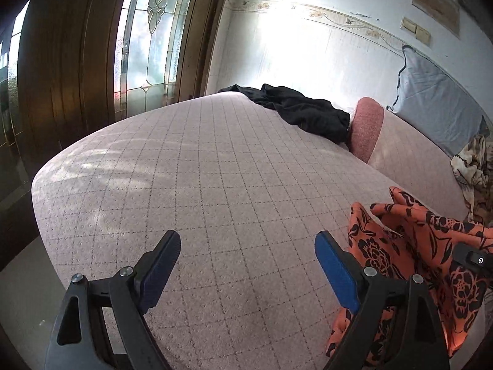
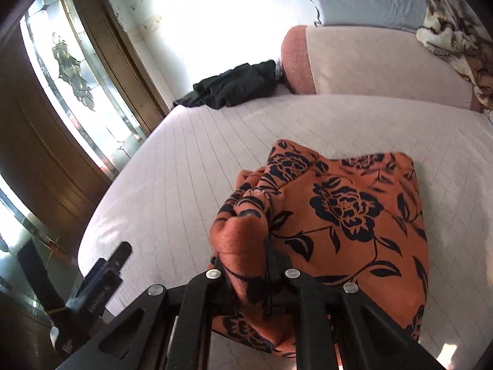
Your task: Fold small clothes
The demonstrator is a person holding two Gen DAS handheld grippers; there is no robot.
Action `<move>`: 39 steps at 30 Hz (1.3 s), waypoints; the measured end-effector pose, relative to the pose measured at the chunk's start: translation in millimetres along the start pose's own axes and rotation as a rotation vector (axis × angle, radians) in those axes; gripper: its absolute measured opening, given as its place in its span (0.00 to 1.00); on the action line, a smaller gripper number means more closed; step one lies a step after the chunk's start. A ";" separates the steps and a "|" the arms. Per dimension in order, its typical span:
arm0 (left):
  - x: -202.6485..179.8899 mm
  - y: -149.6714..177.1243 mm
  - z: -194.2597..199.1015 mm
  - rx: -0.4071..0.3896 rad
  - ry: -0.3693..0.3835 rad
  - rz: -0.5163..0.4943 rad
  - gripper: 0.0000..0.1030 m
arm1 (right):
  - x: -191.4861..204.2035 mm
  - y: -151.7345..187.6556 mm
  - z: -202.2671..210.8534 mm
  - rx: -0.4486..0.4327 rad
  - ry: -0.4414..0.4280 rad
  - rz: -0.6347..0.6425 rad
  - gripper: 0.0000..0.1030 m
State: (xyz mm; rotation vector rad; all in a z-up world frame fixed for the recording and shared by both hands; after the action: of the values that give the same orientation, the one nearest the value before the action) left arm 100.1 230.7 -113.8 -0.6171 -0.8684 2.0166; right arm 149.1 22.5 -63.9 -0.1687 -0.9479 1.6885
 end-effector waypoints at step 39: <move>-102.6 71.1 33.1 0.361 0.338 -0.259 0.18 | -93.5 117.0 40.9 -0.005 -0.187 -0.311 0.67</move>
State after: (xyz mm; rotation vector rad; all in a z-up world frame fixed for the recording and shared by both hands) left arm 96.3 103.5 -135.9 -0.5822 -0.3497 1.7116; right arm 71.5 -83.6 -146.6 0.1313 -1.0578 1.4307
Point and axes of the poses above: each gripper's, at about its wrist camera, not at the fingertips, and z roughly against the way its jaws point, x to its left, y to its underside, the point moved 8 cm from there along -z, roughly the way its jaws point, and after that the axes turned 10 degrees about -y, right-handed, at the moved point
